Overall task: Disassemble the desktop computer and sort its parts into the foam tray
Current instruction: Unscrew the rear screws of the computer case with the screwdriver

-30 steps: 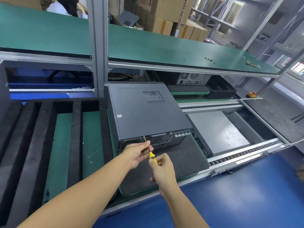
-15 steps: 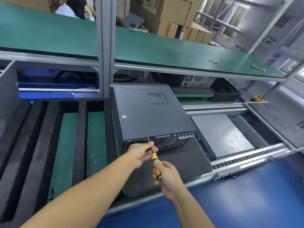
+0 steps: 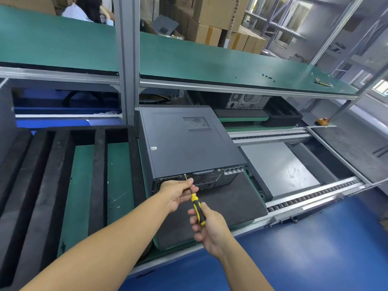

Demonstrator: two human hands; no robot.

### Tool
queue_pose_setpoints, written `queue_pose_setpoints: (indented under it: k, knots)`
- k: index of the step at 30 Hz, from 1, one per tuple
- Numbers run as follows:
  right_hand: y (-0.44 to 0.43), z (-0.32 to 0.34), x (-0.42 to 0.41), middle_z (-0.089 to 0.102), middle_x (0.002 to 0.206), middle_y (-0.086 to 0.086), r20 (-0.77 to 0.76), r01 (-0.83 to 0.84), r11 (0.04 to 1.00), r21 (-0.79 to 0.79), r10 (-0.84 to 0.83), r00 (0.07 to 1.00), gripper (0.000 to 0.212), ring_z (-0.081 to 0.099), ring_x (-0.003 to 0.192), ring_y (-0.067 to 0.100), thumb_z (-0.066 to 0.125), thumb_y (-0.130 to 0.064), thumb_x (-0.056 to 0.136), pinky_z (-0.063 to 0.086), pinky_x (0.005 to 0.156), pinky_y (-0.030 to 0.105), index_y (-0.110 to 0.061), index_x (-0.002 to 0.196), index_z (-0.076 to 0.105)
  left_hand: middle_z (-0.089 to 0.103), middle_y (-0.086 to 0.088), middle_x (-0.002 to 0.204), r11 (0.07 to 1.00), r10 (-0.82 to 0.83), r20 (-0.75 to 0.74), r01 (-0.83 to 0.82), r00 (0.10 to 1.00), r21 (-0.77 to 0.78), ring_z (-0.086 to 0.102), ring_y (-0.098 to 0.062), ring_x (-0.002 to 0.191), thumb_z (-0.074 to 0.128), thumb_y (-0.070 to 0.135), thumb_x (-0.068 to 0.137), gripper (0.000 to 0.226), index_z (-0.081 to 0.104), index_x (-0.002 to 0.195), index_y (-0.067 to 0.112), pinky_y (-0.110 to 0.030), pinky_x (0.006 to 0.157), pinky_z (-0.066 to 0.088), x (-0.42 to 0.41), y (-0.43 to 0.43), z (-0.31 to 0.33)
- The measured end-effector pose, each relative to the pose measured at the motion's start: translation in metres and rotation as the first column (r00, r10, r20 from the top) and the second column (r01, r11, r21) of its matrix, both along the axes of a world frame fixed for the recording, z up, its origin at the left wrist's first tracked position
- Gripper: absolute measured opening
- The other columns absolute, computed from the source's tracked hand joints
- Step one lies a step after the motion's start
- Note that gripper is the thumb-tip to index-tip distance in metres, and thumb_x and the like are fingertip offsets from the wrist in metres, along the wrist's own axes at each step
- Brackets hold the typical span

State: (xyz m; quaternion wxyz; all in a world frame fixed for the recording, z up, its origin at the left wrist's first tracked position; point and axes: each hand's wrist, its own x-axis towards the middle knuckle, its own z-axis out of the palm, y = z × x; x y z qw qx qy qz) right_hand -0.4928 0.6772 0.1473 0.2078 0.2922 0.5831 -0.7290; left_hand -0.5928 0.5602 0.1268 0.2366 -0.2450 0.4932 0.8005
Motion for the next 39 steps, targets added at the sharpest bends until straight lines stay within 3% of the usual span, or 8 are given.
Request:
queue_pose_setpoints:
  k: [6, 11, 14, 18, 25, 33, 36, 39]
  knots:
    - [-0.002, -0.009, -0.002, 0.049, 0.064, 0.0, -0.177, 0.137, 0.972, 0.19, -0.103, 0.979, 0.017, 0.044, 0.05, 0.009, 0.062, -0.02, 0.097, 0.043, 0.048, 0.025, -0.006, 0.089, 0.058, 0.075, -0.016, 0.08, 0.998, 0.005, 0.018, -0.006, 1.0, 0.059, 0.076, -0.026, 0.078, 0.074, 0.012, 0.086, 0.022, 0.067, 0.099, -0.005, -0.032, 0.056, 0.06, 0.005, 0.002, -0.005]
    - [-0.004, -0.011, -0.001, 0.052, 0.074, 0.002, -0.259, 0.168, 0.939, 0.301, -0.09, 0.962, 0.017, 0.047, 0.051, 0.01, 0.07, -0.018, 0.089, 0.047, 0.051, 0.026, -0.01, 0.09, 0.055, 0.075, -0.015, 0.078, 0.998, 0.025, 0.011, -0.025, 1.0, 0.061, 0.075, -0.025, 0.078, 0.08, 0.014, 0.08, 0.022, 0.07, 0.091, -0.002, -0.033, 0.06, 0.06, 0.006, 0.002, -0.009]
    - [-0.004, -0.006, 0.001, 0.053, 0.074, 0.004, -0.2, 0.142, 0.968, 0.208, -0.1, 0.975, 0.028, 0.048, 0.053, 0.01, 0.071, -0.032, 0.09, 0.045, 0.049, 0.027, -0.008, 0.097, 0.058, 0.075, -0.015, 0.078, 0.999, 0.001, 0.003, -0.001, 1.0, 0.042, 0.075, -0.022, 0.073, 0.079, 0.011, 0.081, 0.018, 0.071, 0.092, -0.002, -0.029, 0.058, 0.059, 0.005, 0.001, -0.007]
    - [0.0, 0.002, 0.003, 0.06, 0.069, 0.007, -0.012, 0.087, 0.996, 0.001, -0.087, 0.996, 0.049, 0.05, 0.052, 0.014, 0.046, -0.046, 0.102, 0.039, 0.043, 0.026, -0.002, 0.099, 0.066, 0.074, -0.015, 0.079, 1.0, 0.008, -0.007, -0.008, 1.0, 0.021, 0.075, -0.021, 0.072, 0.074, 0.006, 0.085, 0.016, 0.069, 0.097, -0.004, -0.029, 0.056, 0.059, 0.004, 0.0, -0.006]
    - [-0.006, -0.005, 0.002, 0.056, 0.067, 0.005, -0.134, 0.193, 0.975, 0.108, -0.178, 0.975, 0.028, 0.048, 0.051, 0.011, 0.055, -0.023, 0.101, 0.044, 0.046, 0.025, 0.0, 0.089, 0.064, 0.075, -0.015, 0.085, 0.998, 0.0, -0.008, 0.0, 1.0, 0.069, 0.075, -0.024, 0.081, 0.072, 0.006, 0.088, 0.015, 0.069, 0.098, -0.004, -0.033, 0.064, 0.062, 0.006, -0.002, -0.005]
    - [-0.006, -0.006, 0.002, 0.058, 0.081, 0.006, -0.332, 0.271, 0.906, 0.325, -0.159, 0.93, 0.011, 0.051, 0.047, 0.009, 0.068, -0.013, 0.089, 0.049, 0.054, 0.024, -0.01, 0.093, 0.058, 0.075, -0.016, 0.082, 0.999, -0.014, -0.006, 0.015, 1.0, 0.035, 0.073, -0.021, 0.071, 0.078, 0.009, 0.081, 0.015, 0.073, 0.091, -0.002, -0.03, 0.06, 0.059, 0.005, 0.0, -0.004]
    - [-0.004, -0.002, 0.002, 0.056, 0.081, 0.007, -0.233, 0.24, 0.955, 0.177, -0.196, 0.952, 0.02, 0.051, 0.054, 0.011, 0.067, -0.024, 0.093, 0.049, 0.052, 0.026, -0.01, 0.105, 0.058, 0.074, -0.018, 0.078, 0.999, -0.019, -0.009, 0.02, 1.0, 0.045, 0.071, -0.02, 0.064, 0.073, 0.005, 0.085, 0.01, 0.072, 0.09, -0.004, -0.029, 0.056, 0.059, 0.003, 0.0, -0.003]
    - [0.0, 0.002, 0.003, 0.057, 0.068, 0.007, -0.037, 0.202, 0.979, -0.006, -0.203, 0.979, 0.04, 0.048, 0.051, 0.015, 0.048, -0.042, 0.102, 0.042, 0.045, 0.029, -0.004, 0.106, 0.061, 0.073, -0.019, 0.077, 0.999, -0.017, -0.011, 0.017, 1.0, 0.042, 0.071, -0.019, 0.06, 0.07, 0.001, 0.087, 0.011, 0.07, 0.095, -0.006, -0.029, 0.054, 0.058, 0.002, -0.002, -0.003]
